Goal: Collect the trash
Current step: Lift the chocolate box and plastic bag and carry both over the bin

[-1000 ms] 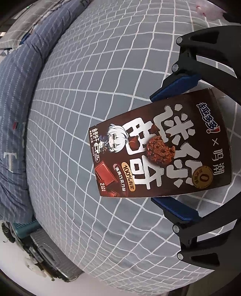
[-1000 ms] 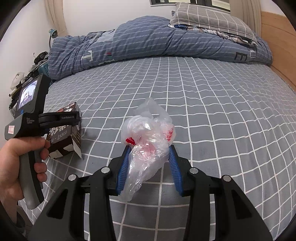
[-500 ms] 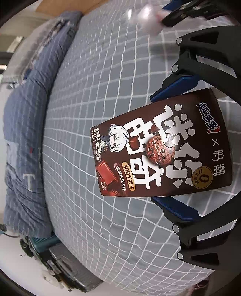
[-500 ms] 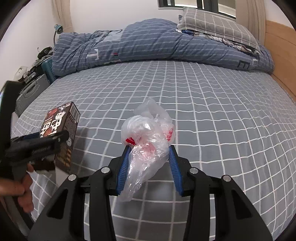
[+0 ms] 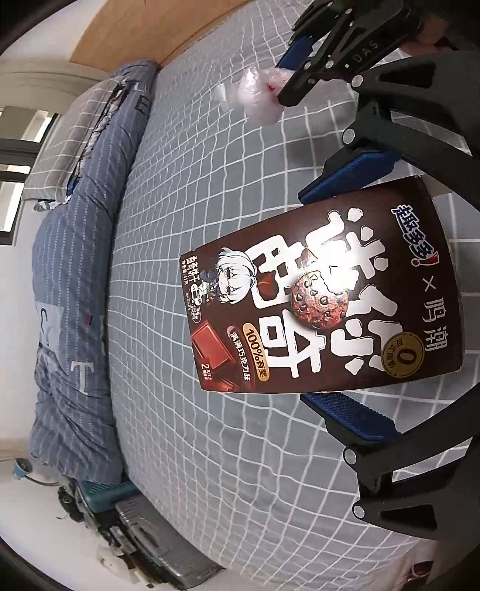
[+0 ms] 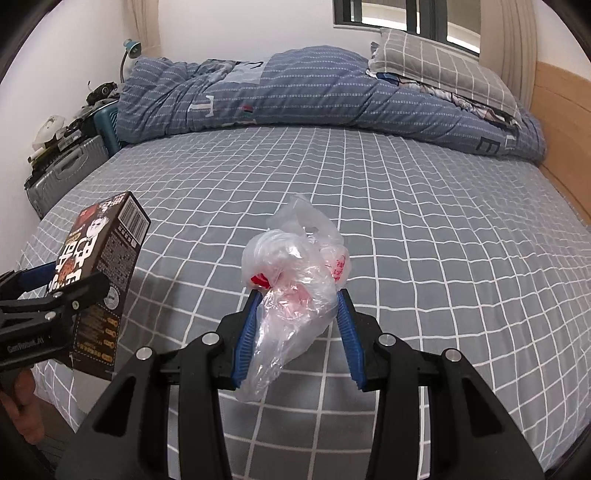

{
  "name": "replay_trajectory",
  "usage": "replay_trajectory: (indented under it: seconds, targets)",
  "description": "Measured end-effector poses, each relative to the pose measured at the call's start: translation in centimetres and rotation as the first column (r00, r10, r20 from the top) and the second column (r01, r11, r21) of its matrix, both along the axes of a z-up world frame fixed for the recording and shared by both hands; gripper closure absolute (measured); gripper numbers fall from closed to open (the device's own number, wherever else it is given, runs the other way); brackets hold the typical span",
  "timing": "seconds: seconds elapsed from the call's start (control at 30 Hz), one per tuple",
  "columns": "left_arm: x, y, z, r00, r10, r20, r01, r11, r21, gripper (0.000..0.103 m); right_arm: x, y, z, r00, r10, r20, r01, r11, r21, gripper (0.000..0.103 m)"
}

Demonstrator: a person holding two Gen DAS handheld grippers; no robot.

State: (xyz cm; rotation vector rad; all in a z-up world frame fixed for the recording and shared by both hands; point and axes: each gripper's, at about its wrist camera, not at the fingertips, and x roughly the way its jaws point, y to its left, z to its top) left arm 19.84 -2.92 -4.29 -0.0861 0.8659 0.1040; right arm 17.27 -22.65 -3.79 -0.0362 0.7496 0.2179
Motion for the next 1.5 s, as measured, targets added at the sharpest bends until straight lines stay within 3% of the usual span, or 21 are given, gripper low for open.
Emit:
replay_trajectory:
  seconds: [0.2, 0.43, 0.8, 1.5]
  targets:
    - [-2.6, 0.4, -1.4, 1.0, 0.004, -0.028, -0.004, 1.0, 0.007, 0.008, -2.5, 0.9, 0.9, 1.0, 0.005, 0.022, -0.005, 1.0, -0.007, 0.063]
    - [-5.7, 1.0, -1.0, 1.0, 0.005, -0.019, -0.006, 1.0, -0.011, 0.008, -4.9, 1.2, 1.7, 0.999, 0.006, 0.035, -0.006, 1.0, 0.002, 0.063]
    - [-5.9, 1.0, -0.9, 1.0, -0.018, -0.013, 0.018, 1.0, -0.016, 0.008, -9.2, 1.0, 0.6, 1.0, -0.009, 0.003, 0.009, 1.0, -0.002, 0.063]
    - [-14.0, 1.3, -0.9, 0.999, -0.031, -0.014, 0.03, 0.999, -0.045, 0.008, -20.4, 0.4, -0.4, 0.999, -0.02, -0.031, 0.02, 1.0, -0.001, 0.063]
